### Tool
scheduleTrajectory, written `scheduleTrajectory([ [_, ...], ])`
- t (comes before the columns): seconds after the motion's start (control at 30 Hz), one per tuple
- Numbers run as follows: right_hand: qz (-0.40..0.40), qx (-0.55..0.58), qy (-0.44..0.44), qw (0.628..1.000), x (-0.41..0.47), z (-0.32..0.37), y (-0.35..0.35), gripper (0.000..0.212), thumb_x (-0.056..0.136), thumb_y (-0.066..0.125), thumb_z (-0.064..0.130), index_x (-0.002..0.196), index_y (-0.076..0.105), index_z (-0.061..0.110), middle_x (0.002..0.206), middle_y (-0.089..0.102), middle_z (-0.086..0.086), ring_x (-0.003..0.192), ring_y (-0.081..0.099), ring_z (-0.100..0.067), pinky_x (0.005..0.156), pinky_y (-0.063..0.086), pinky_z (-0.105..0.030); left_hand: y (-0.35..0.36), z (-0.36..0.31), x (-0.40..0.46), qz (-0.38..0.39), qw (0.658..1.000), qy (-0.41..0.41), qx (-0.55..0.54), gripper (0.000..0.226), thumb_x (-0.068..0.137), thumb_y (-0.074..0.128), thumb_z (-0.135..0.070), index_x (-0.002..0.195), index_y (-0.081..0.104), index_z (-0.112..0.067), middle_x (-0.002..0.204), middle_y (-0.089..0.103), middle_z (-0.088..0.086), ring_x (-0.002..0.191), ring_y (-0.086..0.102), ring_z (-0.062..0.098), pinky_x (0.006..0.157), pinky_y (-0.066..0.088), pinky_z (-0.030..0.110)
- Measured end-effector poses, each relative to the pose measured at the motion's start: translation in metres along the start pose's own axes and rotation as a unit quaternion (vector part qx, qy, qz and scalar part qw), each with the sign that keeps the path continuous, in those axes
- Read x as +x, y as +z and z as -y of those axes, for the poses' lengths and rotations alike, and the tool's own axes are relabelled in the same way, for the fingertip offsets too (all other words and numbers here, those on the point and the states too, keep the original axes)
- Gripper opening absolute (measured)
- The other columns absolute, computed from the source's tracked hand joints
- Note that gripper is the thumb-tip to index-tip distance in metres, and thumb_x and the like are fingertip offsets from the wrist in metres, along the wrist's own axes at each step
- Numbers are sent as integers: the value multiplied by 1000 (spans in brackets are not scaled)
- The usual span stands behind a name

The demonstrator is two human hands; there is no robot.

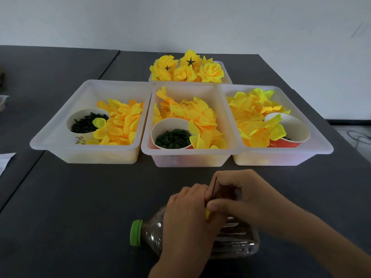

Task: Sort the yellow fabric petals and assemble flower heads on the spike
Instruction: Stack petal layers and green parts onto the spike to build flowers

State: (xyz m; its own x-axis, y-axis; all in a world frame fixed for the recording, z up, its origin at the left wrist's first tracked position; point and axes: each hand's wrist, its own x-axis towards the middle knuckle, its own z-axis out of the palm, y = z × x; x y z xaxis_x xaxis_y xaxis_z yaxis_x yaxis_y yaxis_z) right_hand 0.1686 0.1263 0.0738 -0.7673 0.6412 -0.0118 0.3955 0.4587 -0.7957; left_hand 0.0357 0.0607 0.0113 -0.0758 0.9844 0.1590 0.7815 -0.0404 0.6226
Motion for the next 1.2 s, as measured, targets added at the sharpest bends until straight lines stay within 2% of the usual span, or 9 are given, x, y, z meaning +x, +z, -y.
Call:
scheduleTrajectory([
  [0.1, -33, 34, -7, 999, 9, -5, -27, 11, 88, 60, 30, 92, 70, 27, 85, 69, 6, 75, 66, -11, 68, 50, -18, 0, 0, -1, -27, 1000, -7, 12, 16, 76, 36, -60, 76, 36, -44, 79, 38, -26, 78, 40, 0, 70, 27, 14],
  [0.2, -141, -140, -27, 980, 39, -23, -54, 18, 94, 55, 16, 100, 70, 24, 95, 67, 8, 86, 62, -10, 74, 43, -16, 0, 1, -2, -3, 999, -38, 36, 26, 76, 33, -65, 87, 42, -43, 97, 40, -25, 94, 38, -1, 88, 31, 21],
  [0.33, -17, -301, 36, 953, 81, -47, -58, 28, 94, 55, 12, 118, 65, 23, 112, 61, 4, 104, 53, -14, 91, 40, -28, -11, 2, -3, 44, 996, -59, 45, 34, 72, 41, -73, 92, 37, -46, 100, 38, -26, 96, 37, -1, 97, 31, 26],
  [0.53, 80, -320, 51, 943, 111, -48, -70, 17, 87, 58, 10, 92, 72, 18, 84, 61, 10, 76, 51, -3, 65, 36, -16, -35, 11, -17, 112, 992, -48, -39, 72, 59, 63, -74, 115, 18, -64, 122, 29, -40, 117, 29, -9, 107, 28, 26],
  [0.67, 79, -319, 50, 943, 112, -47, -78, 9, 87, 62, 11, 90, 70, 13, 86, 61, 4, 70, 50, -1, 60, 35, -7, -54, 19, -20, 75, 991, -21, -105, 81, 55, 62, -76, 127, 28, -62, 131, 31, -41, 126, 30, -14, 104, 33, 22],
  [0.83, -71, -235, -9, 969, 74, 1, -105, 14, 93, 53, 11, 85, 60, 20, 78, 57, 12, 70, 51, -1, 61, 37, -11, -77, 23, -14, -42, 974, 17, -220, 53, 76, 53, -60, 126, 50, -41, 129, 54, -27, 125, 47, -5, 99, 42, 26],
  [0.97, -82, -84, -55, 992, 32, 50, -94, 14, 95, 46, 0, 87, 57, 2, 58, 51, 6, 51, 47, -3, 53, 39, -14, -90, 11, -6, -101, 943, 62, -312, 44, 90, 36, -51, 117, 59, -25, 116, 66, -9, 115, 60, 10, 91, 49, 23],
  [1.13, -61, 121, -39, 990, 6, 71, -71, 16, 97, 44, 4, 84, 54, 7, 55, 51, -1, 48, 43, -13, 46, 34, -20, -87, -5, 11, -55, 916, 10, -398, 53, 77, 33, -63, 115, 58, -34, 110, 69, -14, 104, 65, 12, 83, 46, 35],
  [1.2, -46, 196, -7, 979, 3, 69, -65, 11, 92, 47, 11, 85, 55, 11, 56, 51, 3, 48, 42, -14, 45, 30, -23, -86, -10, 12, -32, 900, -10, -435, 52, 76, 41, -62, 115, 58, -34, 104, 71, -13, 97, 67, 12, 77, 48, 31],
])
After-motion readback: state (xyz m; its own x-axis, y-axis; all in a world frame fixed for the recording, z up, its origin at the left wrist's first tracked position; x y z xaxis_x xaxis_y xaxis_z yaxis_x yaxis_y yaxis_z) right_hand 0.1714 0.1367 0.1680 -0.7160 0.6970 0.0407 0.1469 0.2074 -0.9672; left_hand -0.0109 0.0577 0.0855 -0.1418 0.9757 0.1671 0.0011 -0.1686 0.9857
